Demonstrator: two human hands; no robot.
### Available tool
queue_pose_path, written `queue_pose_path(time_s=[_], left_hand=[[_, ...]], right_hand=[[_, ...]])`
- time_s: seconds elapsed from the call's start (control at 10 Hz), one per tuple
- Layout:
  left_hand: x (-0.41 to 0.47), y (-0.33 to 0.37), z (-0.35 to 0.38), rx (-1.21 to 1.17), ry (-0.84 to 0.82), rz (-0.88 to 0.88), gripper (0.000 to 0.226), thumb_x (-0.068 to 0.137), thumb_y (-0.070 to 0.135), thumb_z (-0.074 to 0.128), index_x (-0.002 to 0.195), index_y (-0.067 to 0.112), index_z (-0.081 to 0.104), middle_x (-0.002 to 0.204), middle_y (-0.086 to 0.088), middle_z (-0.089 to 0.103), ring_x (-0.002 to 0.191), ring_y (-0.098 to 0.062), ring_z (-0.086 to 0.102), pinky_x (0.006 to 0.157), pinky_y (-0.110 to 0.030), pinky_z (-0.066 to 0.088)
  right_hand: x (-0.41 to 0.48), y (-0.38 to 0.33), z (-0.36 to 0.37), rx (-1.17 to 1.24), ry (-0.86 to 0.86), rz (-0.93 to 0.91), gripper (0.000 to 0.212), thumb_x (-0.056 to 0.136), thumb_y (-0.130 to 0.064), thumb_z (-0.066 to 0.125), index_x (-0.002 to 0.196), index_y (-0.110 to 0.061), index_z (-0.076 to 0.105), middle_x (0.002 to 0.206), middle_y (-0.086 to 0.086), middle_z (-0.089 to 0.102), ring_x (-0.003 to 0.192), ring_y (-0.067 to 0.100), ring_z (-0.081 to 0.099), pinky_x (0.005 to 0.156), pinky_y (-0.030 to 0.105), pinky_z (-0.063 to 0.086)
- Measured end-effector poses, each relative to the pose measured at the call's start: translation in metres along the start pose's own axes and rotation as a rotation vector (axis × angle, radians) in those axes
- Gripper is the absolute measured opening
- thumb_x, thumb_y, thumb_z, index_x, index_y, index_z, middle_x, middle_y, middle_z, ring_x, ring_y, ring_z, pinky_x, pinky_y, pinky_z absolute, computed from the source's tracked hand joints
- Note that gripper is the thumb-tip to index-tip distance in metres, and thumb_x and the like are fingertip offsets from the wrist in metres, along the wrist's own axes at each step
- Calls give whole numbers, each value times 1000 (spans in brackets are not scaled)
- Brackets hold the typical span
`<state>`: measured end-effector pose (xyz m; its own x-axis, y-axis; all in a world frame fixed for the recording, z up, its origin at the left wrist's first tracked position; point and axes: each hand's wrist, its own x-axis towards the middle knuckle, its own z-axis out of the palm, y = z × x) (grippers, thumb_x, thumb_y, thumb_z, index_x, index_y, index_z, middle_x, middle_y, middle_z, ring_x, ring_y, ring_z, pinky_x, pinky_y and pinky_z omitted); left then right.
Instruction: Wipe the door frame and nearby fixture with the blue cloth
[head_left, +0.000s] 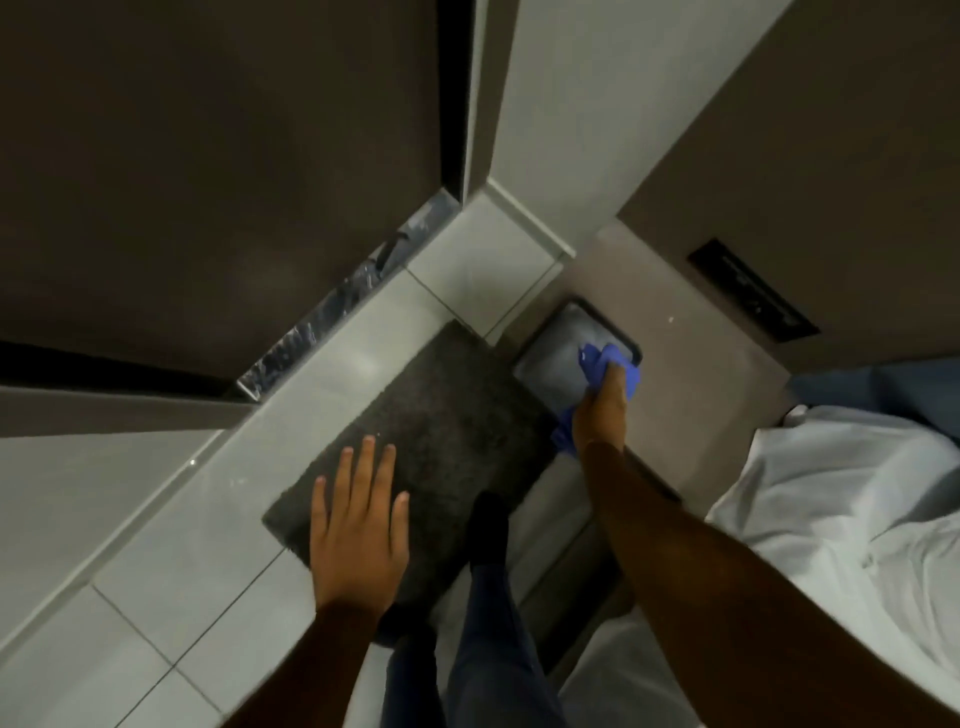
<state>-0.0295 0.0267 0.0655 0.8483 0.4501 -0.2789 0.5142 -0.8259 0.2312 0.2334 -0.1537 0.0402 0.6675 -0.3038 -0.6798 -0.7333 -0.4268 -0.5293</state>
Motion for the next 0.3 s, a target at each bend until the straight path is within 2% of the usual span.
queue_pose_path(time_s=[0.1,0.2,0.3], left_hand=[[24,20,41,6,69,29,59,112,37,32,167,16,38,177,-9,32,164,-30,29,132,-56,17],[34,25,61,9,77,35,58,113,37,34,168,17,38,177,-8,33,164,-30,29,132,-55,17],[39,29,69,9,85,-15,61,112,40,35,168,16,38,176,-8,35,163,-31,31,131,-57,22]], right_hand=[[68,16,19,-193,-35,5,53,101,-57,51,144,-25,50,123,14,63,102,34,66,91,44,56],[100,28,33,-382,-47,-193,57,110,-27,45,163,-15,28,163,16,38,148,35,42,123,49,35],[112,37,50,-566,-126,-336,65,112,-23,40,167,-9,9,175,10,7,163,26,7,133,44,8]])
